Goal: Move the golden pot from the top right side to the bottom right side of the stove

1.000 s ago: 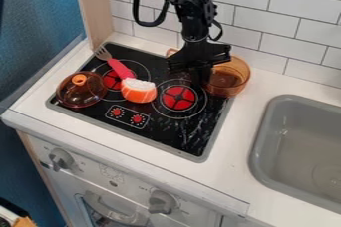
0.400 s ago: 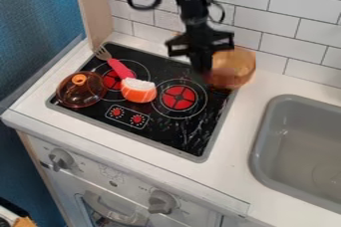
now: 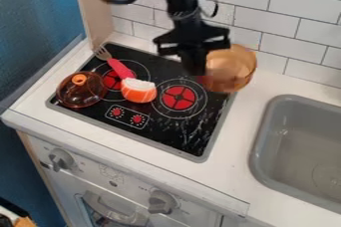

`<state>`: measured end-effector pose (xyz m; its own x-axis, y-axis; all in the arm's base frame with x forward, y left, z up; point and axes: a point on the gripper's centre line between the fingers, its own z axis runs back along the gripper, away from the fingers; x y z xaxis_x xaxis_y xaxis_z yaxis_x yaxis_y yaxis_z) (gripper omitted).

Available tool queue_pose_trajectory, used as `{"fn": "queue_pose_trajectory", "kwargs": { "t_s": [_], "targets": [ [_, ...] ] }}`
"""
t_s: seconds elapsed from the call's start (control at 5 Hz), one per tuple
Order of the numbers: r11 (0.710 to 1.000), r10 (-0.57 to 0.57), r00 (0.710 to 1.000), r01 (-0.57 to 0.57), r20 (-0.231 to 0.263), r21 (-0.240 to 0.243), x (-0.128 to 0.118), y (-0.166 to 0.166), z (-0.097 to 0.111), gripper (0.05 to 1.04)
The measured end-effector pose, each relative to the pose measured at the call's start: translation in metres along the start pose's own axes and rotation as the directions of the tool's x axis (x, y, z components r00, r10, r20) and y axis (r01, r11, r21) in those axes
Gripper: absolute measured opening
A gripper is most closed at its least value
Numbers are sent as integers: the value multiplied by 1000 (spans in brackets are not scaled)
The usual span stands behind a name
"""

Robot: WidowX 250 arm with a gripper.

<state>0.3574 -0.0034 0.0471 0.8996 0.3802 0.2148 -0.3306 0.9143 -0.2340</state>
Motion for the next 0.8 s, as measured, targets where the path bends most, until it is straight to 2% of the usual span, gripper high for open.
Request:
{"fn": "queue_pose_trajectory", "kwargs": {
  "t_s": [0.2, 0.6, 0.8],
  "targets": [
    [999, -2, 1000, 3, -18, 34, -23, 12, 4, 73],
    [994, -50, 996, 57, -71, 97, -52, 29, -5, 73],
    [990, -75, 995, 83, -70, 116, -60, 37, -11, 73]
  ]
}}
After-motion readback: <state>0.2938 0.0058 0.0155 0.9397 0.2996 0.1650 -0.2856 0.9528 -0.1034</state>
